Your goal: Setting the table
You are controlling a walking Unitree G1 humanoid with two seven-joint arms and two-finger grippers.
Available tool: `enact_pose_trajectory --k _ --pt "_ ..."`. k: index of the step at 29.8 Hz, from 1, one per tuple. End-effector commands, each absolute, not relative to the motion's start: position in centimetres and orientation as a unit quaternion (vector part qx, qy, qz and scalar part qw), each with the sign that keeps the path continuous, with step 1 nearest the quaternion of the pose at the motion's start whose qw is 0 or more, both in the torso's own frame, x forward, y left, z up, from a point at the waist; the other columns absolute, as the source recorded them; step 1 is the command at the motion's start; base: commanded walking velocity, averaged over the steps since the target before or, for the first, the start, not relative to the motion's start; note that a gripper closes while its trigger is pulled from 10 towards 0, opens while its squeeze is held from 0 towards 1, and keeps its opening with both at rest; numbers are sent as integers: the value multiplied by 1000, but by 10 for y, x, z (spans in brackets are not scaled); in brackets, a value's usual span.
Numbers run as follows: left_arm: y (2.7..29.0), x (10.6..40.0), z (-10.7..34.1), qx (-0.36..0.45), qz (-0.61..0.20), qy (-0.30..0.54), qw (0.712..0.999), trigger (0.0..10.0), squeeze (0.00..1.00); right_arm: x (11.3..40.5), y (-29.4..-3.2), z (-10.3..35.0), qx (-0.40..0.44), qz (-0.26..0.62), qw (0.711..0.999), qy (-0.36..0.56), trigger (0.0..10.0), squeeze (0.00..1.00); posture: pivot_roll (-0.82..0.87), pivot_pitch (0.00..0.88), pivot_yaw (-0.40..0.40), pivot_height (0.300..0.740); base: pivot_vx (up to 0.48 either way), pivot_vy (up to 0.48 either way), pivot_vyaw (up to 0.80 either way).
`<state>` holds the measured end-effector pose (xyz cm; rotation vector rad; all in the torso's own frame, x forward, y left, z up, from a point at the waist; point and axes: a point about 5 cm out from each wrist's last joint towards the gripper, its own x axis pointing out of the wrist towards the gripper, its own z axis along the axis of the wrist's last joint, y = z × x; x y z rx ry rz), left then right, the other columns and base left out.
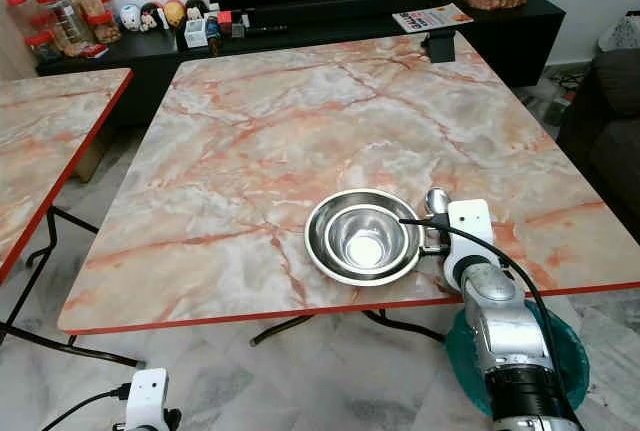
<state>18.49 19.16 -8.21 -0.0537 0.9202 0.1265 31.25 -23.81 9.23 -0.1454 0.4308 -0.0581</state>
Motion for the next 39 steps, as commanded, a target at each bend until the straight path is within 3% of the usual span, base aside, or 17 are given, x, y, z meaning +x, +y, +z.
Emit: enact_pose_trajectory --k 1,6,35,36,39 --pt "197 184 -82 -23 65 446 893 10000 0 317 -230 93 -69 -14 976 207 10000 0 -65 51 104 740 0 0 0" --pt "197 184 -82 -23 67 446 892 10000 0 320 -222 92 -67 3 977 201 10000 0 -61 49 102 740 0 0 0" --pt "199 184 -82 -22 67 446 892 10000 0 322 -230 87 -70 -36 976 204 10000 0 -56 52 109 740 0 0 0" --pt "199 184 -82 -21 66 446 892 10000 0 322 -227 85 -67 -36 976 205 10000 1000 -54 52 109 740 0 0 0" --pt "199 184 -82 -21 66 446 892 10000 0 322 -227 85 -65 -36 976 205 10000 1000 -54 52 109 740 0 0 0"
